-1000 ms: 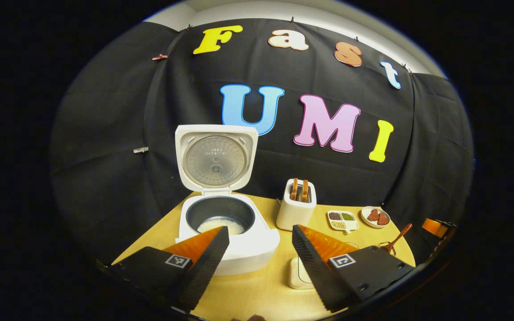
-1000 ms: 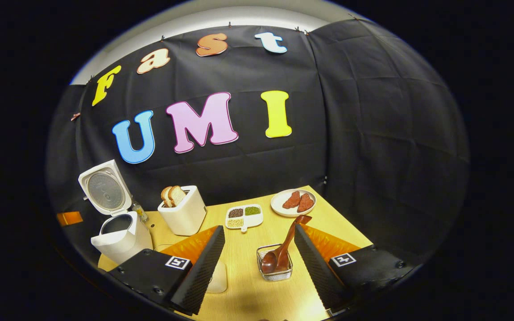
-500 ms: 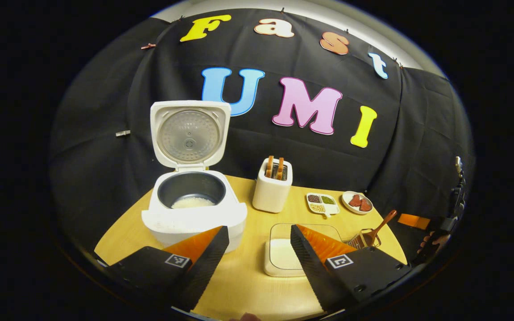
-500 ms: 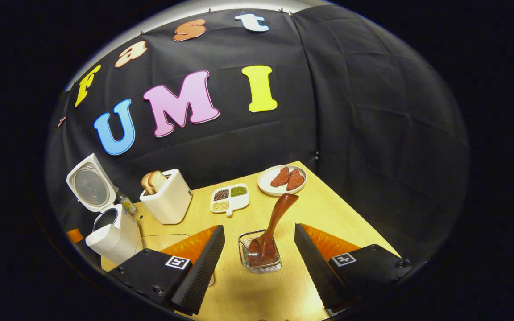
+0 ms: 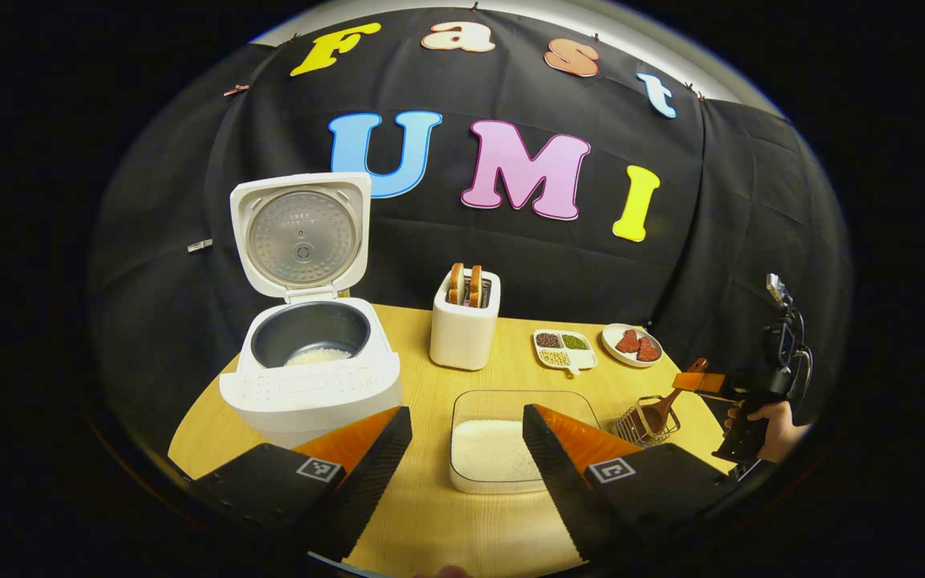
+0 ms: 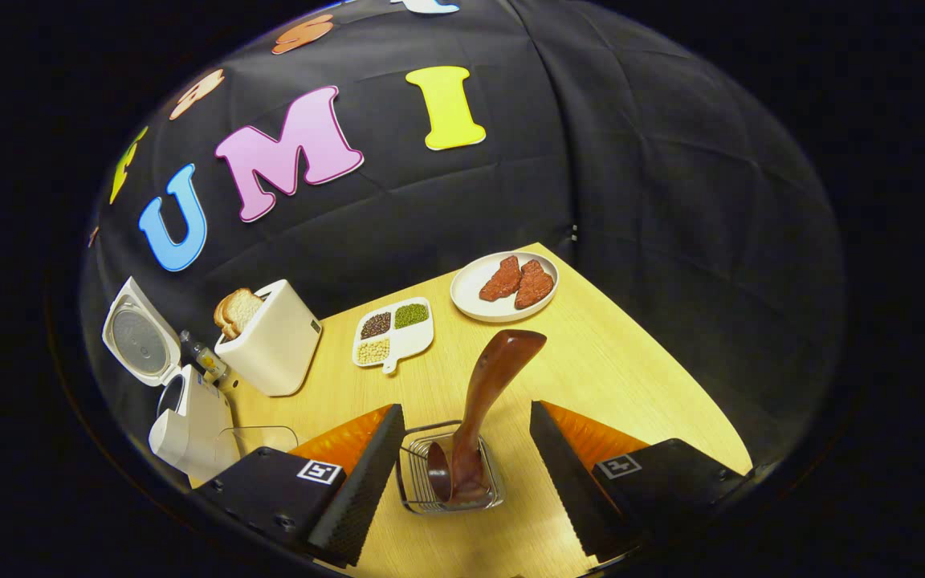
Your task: Close the left gripper, press the button to open the rice cooker; take a wooden spoon from the chopstick holder with the right hand, scoop a spoonful of rice and pour it into the rice cooker, then put the wooden spoon back into the chopstick holder.
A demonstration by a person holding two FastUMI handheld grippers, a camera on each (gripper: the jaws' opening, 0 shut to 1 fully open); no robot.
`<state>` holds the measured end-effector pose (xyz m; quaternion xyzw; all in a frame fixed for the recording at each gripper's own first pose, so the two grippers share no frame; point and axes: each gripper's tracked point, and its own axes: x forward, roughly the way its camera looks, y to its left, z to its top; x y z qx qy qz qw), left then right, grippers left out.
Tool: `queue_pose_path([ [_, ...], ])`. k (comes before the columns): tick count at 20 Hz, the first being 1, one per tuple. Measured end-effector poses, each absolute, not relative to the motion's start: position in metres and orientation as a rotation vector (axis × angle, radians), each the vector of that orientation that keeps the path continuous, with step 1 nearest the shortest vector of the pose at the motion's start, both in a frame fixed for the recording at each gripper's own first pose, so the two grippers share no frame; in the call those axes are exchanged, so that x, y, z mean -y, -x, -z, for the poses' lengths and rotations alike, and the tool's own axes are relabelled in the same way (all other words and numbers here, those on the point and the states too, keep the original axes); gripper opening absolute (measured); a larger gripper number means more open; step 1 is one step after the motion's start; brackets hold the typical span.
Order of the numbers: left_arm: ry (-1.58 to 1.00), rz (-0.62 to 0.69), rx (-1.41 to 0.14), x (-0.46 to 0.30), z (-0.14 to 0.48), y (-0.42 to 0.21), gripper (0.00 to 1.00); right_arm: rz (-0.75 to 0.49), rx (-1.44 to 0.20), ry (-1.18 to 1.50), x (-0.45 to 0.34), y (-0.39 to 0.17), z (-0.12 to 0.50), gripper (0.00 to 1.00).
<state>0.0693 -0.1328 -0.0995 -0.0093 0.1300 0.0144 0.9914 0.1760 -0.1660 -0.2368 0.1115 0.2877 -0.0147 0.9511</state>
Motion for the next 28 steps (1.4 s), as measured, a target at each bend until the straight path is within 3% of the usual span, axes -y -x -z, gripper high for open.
queue_pose_path([
  [4,0.028,-0.066,-0.292,0.137,0.112,-0.064,0.96,0.006,-0.606,-0.283,0.162,-0.197,0.250,0.99],
  [5,0.033,-0.078,-0.300,0.138,0.116,-0.062,0.96,-0.003,-0.610,-0.288,0.161,-0.202,0.253,0.93],
  [7,0.065,-0.102,-0.313,0.142,0.123,-0.058,0.96,-0.010,-0.621,-0.289,0.161,-0.207,0.261,0.96],
  [8,0.089,-0.105,-0.319,0.144,0.124,-0.056,0.96,-0.019,-0.628,-0.295,0.160,-0.209,0.264,0.86],
  [9,0.109,-0.111,-0.326,0.146,0.129,-0.054,0.96,-0.029,-0.636,-0.303,0.158,-0.209,0.266,0.89],
  [11,0.129,-0.130,-0.335,0.148,0.133,-0.049,0.96,-0.041,-0.652,-0.326,0.154,-0.211,0.268,0.77],
  [13,0.129,-0.154,-0.330,0.145,0.134,-0.044,0.96,-0.057,-0.653,-0.359,0.149,-0.212,0.266,0.56],
  [15,0.134,-0.168,-0.314,0.144,0.133,-0.037,0.96,-0.072,-0.648,-0.362,0.145,-0.213,0.264,0.42],
  [16,0.141,-0.166,-0.306,0.144,0.132,-0.035,0.96,-0.064,-0.652,-0.347,0.147,-0.213,0.266,0.51],
  [17,0.148,-0.165,-0.306,0.145,0.135,-0.032,0.96,-0.048,-0.648,-0.330,0.147,-0.212,0.267,0.43],
  [18,0.155,-0.164,-0.308,0.143,0.137,-0.031,0.96,-0.056,-0.654,-0.314,0.148,-0.210,0.262,0.25],
  [21,0.180,-0.149,-0.316,0.139,0.142,-0.027,0.96,-0.042,-0.645,-0.264,0.148,-0.201,0.258,0.16],
  [28,0.186,-0.095,-0.269,0.109,0.131,-0.015,0.96,-0.029,-0.510,-0.199,0.137,-0.188,0.189,0.15],
])
